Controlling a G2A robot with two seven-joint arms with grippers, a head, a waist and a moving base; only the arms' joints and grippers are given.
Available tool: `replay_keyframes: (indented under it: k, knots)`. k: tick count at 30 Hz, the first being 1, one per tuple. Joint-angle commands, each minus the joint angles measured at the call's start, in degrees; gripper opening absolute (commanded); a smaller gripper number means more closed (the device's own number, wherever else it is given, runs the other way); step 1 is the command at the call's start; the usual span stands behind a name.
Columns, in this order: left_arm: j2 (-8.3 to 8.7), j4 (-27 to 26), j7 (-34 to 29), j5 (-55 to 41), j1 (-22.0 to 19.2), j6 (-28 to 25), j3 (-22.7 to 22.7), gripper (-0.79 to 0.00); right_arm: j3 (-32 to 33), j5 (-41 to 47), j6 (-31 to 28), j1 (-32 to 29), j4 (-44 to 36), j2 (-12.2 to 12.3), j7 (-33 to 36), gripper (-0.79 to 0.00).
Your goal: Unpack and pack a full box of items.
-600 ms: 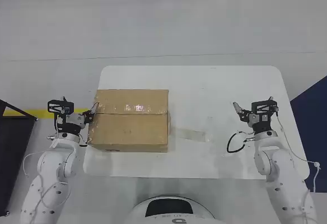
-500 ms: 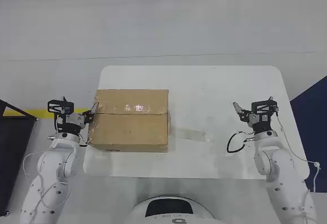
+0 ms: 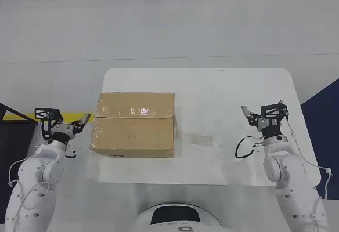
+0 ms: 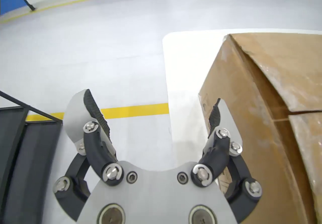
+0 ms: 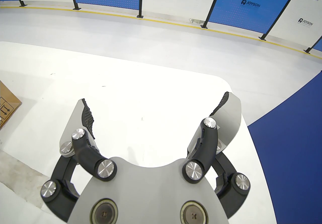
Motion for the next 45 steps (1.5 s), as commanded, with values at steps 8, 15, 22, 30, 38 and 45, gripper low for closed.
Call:
replay_keyframes:
  k: [8, 15, 22, 30, 38, 45]
  knots:
    - [0.13, 0.4, -0.2, -2.9, -0.1, -3.9, -0.6, 0.0, 0.0, 0.0, 0.0, 0.0, 0.0, 0.0, 0.0, 0.0]
    - [1.37, 4.7, -3.8, -11.1, -1.2, -23.3, -3.5, 0.0, 0.0, 0.0, 0.0, 0.0, 0.0, 0.0, 0.0, 0.0]
    - [2.14, 5.5, -6.9, -14.1, -1.4, -29.1, -4.3, 0.0, 0.0, 0.0, 0.0, 0.0, 0.0, 0.0, 0.0, 0.0]
    - [2.4, 4.9, -6.9, -15.6, -1.1, -31.7, -2.7, 0.0, 0.0, 0.0, 0.0, 0.0, 0.0, 0.0, 0.0, 0.0]
    - [3.8, 4.8, -7.6, -21.2, 0.6, -40.6, -5.1, 0.0, 0.0, 0.0, 0.0, 0.0, 0.0, 0.0, 0.0, 0.0]
    - [4.29, 2.5, 2.3, -12.9, 3.1, -40.6, -4.6, 0.0, 0.0, 0.0, 0.0, 0.0, 0.0, 0.0, 0.0, 0.0]
